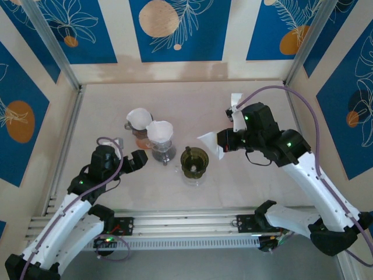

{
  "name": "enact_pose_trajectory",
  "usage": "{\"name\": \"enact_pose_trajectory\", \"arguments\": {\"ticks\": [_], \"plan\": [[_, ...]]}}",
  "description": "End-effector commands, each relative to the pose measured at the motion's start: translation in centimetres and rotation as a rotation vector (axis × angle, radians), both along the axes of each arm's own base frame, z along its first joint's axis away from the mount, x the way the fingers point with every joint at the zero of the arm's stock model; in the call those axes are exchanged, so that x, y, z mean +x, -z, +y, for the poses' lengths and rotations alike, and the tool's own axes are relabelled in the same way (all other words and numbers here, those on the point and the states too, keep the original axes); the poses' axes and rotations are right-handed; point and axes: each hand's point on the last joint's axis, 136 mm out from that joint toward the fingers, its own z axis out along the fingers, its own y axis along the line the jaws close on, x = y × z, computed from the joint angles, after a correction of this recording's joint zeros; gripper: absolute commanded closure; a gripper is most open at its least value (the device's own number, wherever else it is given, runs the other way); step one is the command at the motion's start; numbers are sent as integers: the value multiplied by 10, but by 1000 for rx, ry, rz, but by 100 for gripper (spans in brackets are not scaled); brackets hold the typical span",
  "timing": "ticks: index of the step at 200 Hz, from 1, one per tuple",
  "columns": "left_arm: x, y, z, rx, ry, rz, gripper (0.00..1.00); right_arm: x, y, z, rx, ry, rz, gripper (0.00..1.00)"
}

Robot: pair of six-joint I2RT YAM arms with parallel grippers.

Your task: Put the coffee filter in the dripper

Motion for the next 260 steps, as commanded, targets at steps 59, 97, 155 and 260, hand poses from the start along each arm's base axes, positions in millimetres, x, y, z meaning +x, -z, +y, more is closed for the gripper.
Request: {"name": "enact_pose_trajectory", "arguments": {"ticks": [59, 97, 155, 260], "plan": [[1, -15, -1, -14, 13, -46, 0, -30, 17, 24, -201, -182, 227, 100], [1, -14, 0, -8, 11, -43, 0, -18, 26, 44, -302, -233, 261, 100], [0, -17, -5, -24, 36, -49, 0, -2, 44, 78, -363, -314, 288, 100], [2, -20, -9, -48, 52, -54, 0, -2, 93, 114, -367, -380, 363, 100]]}}
